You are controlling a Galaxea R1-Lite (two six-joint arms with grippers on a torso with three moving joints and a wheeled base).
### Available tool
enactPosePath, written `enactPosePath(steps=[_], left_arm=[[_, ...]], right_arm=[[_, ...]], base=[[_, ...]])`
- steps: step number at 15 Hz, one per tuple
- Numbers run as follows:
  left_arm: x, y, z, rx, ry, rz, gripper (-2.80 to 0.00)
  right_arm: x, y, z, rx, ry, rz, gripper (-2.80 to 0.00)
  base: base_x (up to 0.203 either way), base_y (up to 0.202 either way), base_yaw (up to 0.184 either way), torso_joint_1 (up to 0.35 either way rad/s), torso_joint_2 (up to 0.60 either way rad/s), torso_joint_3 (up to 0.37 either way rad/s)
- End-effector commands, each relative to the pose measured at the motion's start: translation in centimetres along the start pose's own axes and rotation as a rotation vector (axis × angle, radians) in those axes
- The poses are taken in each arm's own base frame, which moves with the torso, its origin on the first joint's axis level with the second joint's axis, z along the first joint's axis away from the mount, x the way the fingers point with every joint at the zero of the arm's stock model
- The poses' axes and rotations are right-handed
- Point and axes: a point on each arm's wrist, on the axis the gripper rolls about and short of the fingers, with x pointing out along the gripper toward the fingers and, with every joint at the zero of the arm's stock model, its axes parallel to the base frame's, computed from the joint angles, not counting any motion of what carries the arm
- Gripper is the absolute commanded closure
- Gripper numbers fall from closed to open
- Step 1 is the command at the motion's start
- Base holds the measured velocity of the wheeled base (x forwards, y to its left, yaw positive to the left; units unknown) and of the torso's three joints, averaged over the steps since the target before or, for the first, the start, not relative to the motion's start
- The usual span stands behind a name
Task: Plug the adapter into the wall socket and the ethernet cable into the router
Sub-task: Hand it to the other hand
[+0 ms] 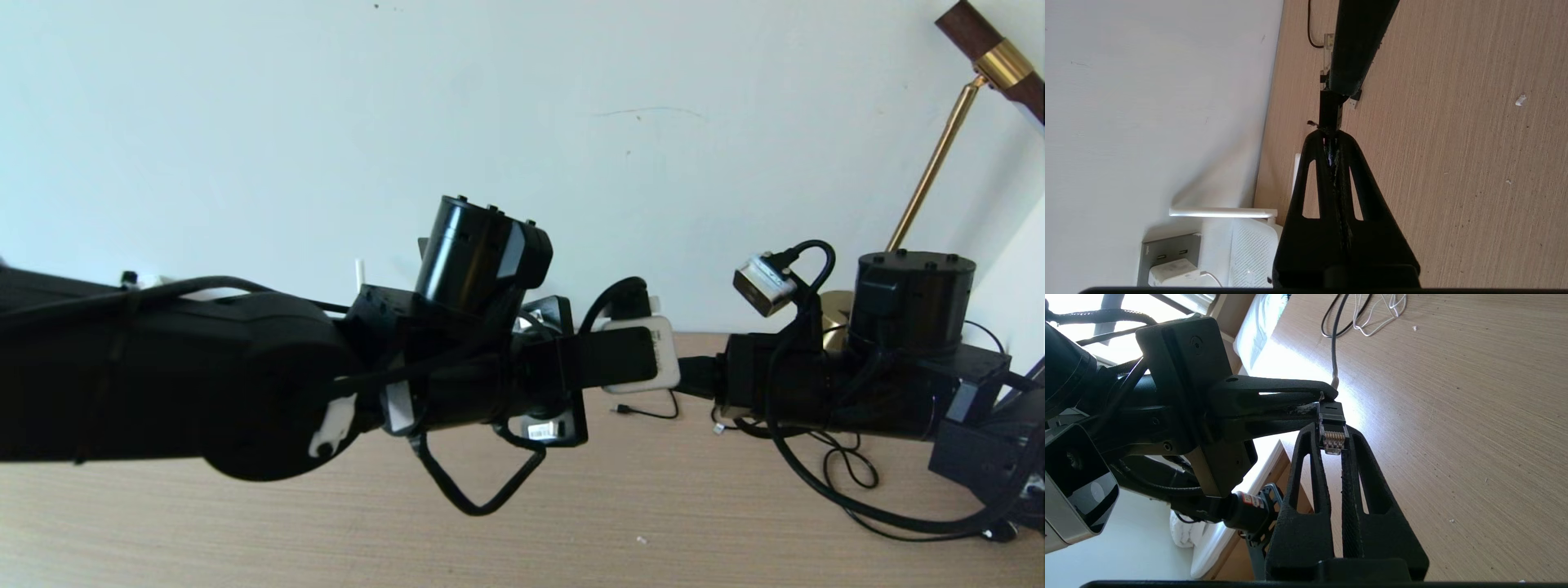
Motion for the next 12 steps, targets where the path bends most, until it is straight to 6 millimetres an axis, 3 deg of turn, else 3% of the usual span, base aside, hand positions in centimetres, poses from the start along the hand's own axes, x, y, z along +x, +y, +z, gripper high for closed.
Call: enactPosePath(steps=[1,5,8,10,12], left_arm=[[0.0,-0.2,0.0,0.006,0.001,-0.008,-2.8],[-0.9,-0.3,0.1,0.014,-0.01,0.006,-2.8],[-3.8,0.5,0.2,0.013,-0.032,0.053,-2.8],[-6.3,1.4,0.2,0.006,-0.06,0.108,-2.8],[-6.6,1.5,-0.4,-0.002,-0.109,0.167,-2.8]], right_arm=[[-0.1,0.1,0.0,0.001,0.0,0.007,0.0],[-0.2,-0.1,-0.1,0.029,-0.004,-0.006,0.0],[-0.8,0.2,-0.5,0.133,-0.007,-0.007,0.0],[-1.1,1.0,0.1,0.295,-0.025,0.011,0.0],[-1.2,1.7,1.6,0.525,-0.046,0.035,0.0]], base=[[0.0,0.0,0.0,0.0,0.0,0.0],[0.0,0.0,0.0,0.0,0.0,0.0],[0.0,0.0,0.0,0.0,0.0,0.0],[0.0,0.0,0.0,0.0,0.0,0.0],[0.0,0.0,0.0,0.0,0.0,0.0]])
